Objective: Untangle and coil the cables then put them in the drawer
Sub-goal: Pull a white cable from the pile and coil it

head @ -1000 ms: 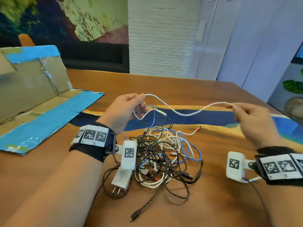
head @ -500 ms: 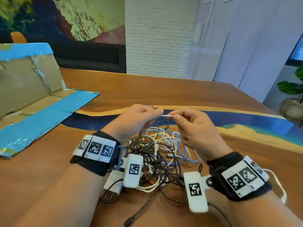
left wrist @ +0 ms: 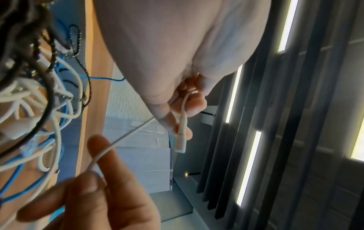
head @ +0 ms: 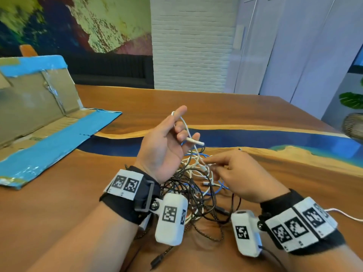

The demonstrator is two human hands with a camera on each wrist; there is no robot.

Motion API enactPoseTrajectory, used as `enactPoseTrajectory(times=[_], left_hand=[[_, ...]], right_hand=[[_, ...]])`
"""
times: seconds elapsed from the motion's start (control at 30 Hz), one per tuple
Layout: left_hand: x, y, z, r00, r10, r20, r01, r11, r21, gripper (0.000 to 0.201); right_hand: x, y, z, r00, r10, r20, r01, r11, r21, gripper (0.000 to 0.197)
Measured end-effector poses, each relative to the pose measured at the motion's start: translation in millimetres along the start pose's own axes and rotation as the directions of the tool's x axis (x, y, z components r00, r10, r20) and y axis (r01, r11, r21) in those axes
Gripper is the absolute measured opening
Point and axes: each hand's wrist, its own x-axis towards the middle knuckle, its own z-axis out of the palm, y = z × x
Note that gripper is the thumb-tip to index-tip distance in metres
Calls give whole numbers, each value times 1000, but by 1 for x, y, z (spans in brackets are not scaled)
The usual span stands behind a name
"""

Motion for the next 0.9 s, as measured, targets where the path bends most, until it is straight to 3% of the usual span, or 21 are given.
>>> enactPoseTrajectory(times=[0.13, 0.23, 0.4, 0.47, 0.53, 0.63, 0.8, 0.83, 0.9], left_hand=[[1, -4, 3, 999, 35, -35, -35, 999, 14, 40], [1, -8, 3, 998, 33, -53, -25, 991, 135, 40], [1, -11, 5, 996, 72, -56, -60, 981, 182, 35], [1, -12, 5, 996, 80, -32, -68, 955, 290, 33], [-2, -15, 3, 997, 75, 13, -72, 873, 482, 32], [-1, -22, -5, 998, 32, 55, -63, 664, 745, 31], [1, -24, -10, 982, -185, 34, 58, 467, 882, 36], [-1, -22, -8, 974, -223, 40, 69, 459, 886, 41], [-4, -16, -5, 957, -279, 84, 83, 536, 840, 49]], right_hand=[[-8, -13, 4, 999, -31, 29, 31, 999, -8, 26], [-10, -17, 2, 997, -32, 65, 34, 999, -34, 24], [-14, -20, 3, 965, -83, 249, 115, 986, -118, 52], [-14, -20, 3, 962, -100, 252, 134, 983, -122, 51], [-12, -19, 2, 978, -125, 170, 139, 988, -73, 41], [-11, -16, -2, 984, -179, -14, 179, 983, 45, 31], [-9, -7, -5, 918, -257, -301, 307, 943, 132, 32], [-7, -3, -7, 900, -250, -357, 320, 935, 151, 31], [-3, 5, -11, 871, -221, -438, 324, 930, 174, 28]])
